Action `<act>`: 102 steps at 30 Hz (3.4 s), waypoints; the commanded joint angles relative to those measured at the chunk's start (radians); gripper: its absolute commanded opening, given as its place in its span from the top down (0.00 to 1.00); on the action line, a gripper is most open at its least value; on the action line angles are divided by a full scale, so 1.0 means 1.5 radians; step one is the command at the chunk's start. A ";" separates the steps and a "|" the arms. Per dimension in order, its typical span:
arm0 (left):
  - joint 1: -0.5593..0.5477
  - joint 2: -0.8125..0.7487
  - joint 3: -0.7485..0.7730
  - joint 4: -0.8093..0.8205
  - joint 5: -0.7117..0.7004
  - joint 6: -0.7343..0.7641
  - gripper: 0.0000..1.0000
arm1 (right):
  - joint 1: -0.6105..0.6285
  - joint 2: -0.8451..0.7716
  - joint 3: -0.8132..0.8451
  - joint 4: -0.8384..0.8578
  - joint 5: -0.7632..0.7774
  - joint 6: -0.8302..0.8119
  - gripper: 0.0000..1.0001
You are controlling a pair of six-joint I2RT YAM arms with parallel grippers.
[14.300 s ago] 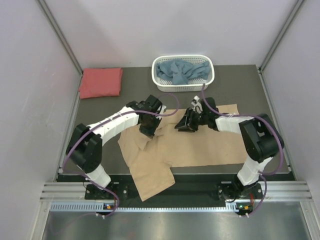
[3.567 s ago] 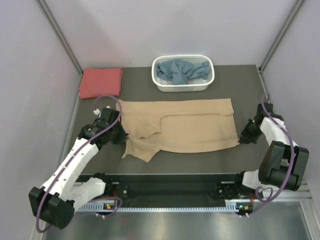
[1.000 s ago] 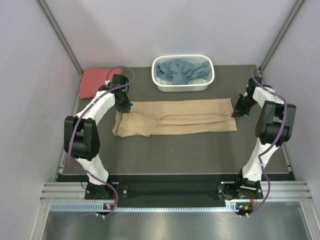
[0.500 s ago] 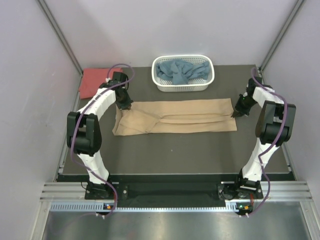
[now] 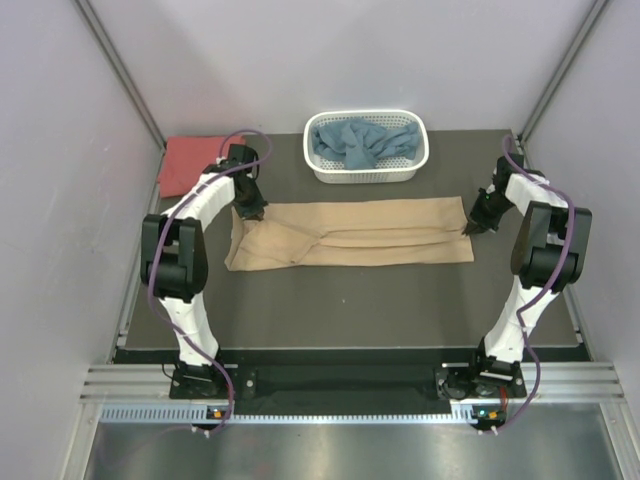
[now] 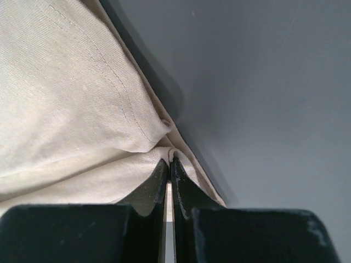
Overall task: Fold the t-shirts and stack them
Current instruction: Fold the tshirt
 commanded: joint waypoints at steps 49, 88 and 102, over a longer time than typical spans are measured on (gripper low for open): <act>0.010 0.064 0.069 0.001 -0.009 0.037 1.00 | 0.001 0.012 0.020 0.043 0.027 0.018 0.87; -0.064 -0.285 -0.200 0.031 0.151 -0.010 0.59 | 0.447 -0.010 0.025 0.105 0.063 0.096 0.52; -0.082 -0.370 -0.246 -0.026 0.133 -0.028 0.53 | 0.423 0.125 0.211 0.083 0.120 0.063 0.50</act>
